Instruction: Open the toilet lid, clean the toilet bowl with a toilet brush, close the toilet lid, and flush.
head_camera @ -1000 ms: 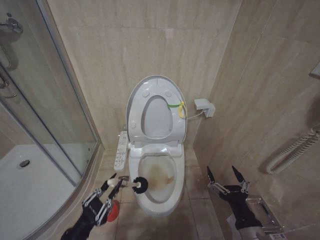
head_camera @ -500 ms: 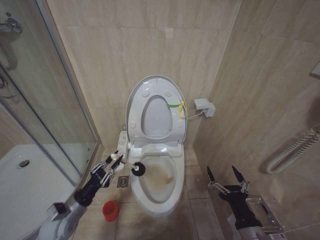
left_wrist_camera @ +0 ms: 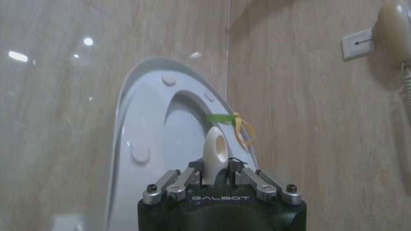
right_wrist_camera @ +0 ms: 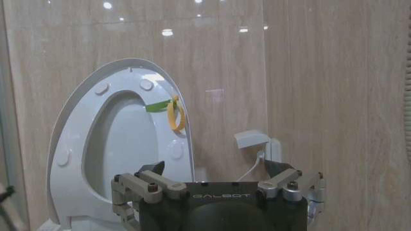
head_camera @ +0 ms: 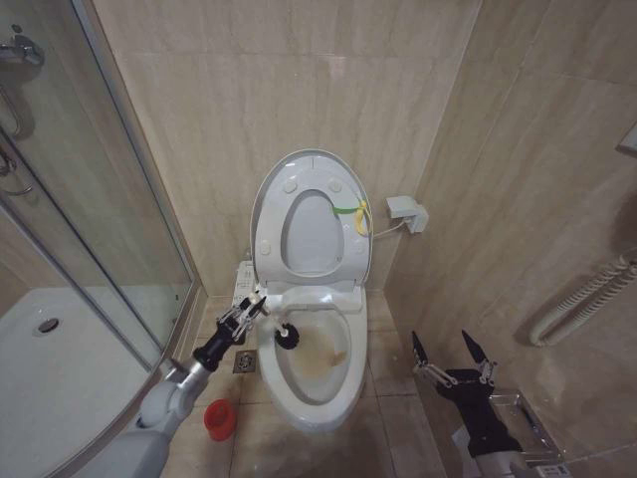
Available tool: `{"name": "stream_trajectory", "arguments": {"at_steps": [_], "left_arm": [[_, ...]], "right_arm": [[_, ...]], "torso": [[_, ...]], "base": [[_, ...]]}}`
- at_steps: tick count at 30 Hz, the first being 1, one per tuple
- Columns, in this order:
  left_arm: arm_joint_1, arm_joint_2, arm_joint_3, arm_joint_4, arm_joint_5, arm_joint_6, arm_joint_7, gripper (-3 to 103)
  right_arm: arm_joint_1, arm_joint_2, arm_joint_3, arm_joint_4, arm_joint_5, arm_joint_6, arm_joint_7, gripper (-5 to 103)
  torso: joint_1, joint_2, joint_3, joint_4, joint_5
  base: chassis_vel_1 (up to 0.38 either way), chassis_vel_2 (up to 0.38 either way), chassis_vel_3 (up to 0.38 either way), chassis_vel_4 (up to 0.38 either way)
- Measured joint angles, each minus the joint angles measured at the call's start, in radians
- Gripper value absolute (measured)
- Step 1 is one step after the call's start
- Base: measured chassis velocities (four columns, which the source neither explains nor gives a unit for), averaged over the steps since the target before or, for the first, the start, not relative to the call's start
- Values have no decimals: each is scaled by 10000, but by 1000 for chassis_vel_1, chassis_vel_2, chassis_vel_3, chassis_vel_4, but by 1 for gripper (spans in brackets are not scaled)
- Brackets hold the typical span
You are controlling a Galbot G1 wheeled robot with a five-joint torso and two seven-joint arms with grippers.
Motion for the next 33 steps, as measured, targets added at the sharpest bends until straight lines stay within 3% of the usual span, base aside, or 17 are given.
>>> {"name": "stream_trajectory", "arguments": {"at_steps": [6,18,27,33], "left_arm": [[-500,-303,598,387,82,167,-135,24],[-2295,-912,2822,2642,1027,339,-340,24],[-3088,-960,3365,4031,1572,105,-17,24],[-3404,-1402,3314,5442,2362,-263,188,24]], "right_arm": [[0,0,0,0,0,0,0,100],[0,0,0,0,0,0,0,100],[0,0,0,0,0,0,0,100],[0,0,0,0,0,0,0,100]], "torso": [[-1,0,-1,2,2],[-1,0,-1,-1,0],[0,0,-1,1,0],[-2,1,-3,1,0]], "base": [[0,0,0,0],[0,0,0,0],[0,0,0,0],[0,0,0,0]]}}
